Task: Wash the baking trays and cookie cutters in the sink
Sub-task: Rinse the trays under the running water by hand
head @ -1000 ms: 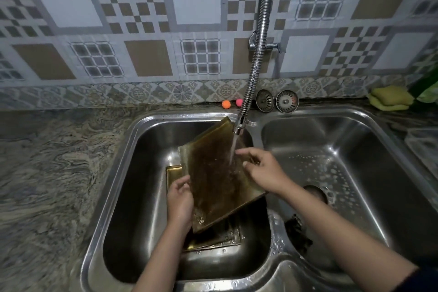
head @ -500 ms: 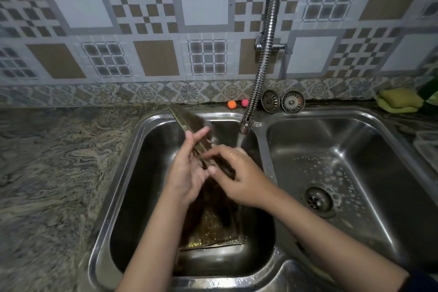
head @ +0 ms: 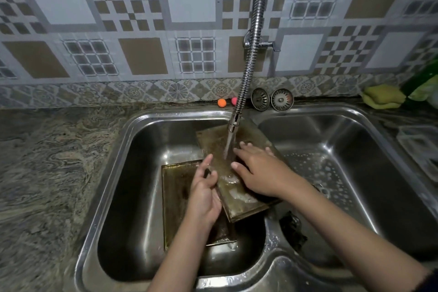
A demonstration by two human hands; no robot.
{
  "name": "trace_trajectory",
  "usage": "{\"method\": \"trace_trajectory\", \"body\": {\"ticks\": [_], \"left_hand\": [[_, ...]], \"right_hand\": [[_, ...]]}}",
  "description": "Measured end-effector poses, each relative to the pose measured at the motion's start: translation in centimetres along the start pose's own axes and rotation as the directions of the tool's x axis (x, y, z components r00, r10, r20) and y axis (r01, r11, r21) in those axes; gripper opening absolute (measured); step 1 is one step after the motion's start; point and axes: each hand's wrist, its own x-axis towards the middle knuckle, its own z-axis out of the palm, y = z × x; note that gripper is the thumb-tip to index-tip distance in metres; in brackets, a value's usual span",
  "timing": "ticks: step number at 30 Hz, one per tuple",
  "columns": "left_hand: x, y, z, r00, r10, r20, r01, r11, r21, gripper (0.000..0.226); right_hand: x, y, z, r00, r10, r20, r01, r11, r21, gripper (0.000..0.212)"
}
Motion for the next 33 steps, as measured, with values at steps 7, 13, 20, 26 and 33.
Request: {"method": "trace_trajectory", "body": {"ticks": [7,13,20,26,33], "left_hand": [[-0.5,-1.4,0.8,0.999,-0.036,0.037,0.032,0.991,0.126,0.045],[-0.1,-0.6,-0.1,0.999,0.021,-0.025,-0.018,0.996,0.087,0.046],[0.8,2.4,-2.7,0.992,0.020,-0.127,-0.042,0.984,-0.174,0.042],[1.4,1.7,-2.4,0.992,0.035,-0.118,-0.062,0.971,-0.231,0.043],[1.2,5.6,-3.4,0.945,0.304,-0.123,-0.287,0.948,0.135,0.041]], "right_hand": [[3.0,2.8,1.0,0.996,0.072,-0.045,-0.070,0.997,0.038,0.059],[4.4,0.5,2.0,0.993,-0.110,-0.045,0.111,0.993,0.041,0.059],[5.2,-0.2,1.8,0.975,-0.222,-0.023,0.210,0.950,-0.229,0.062],[6.0,-2.0,3.1,0.954,-0.293,-0.060,0.274,0.938,-0.212,0.065],[4.7,1.7,4.6,0.979,-0.192,-0.065,0.189,0.980,-0.056,0.067]]}}
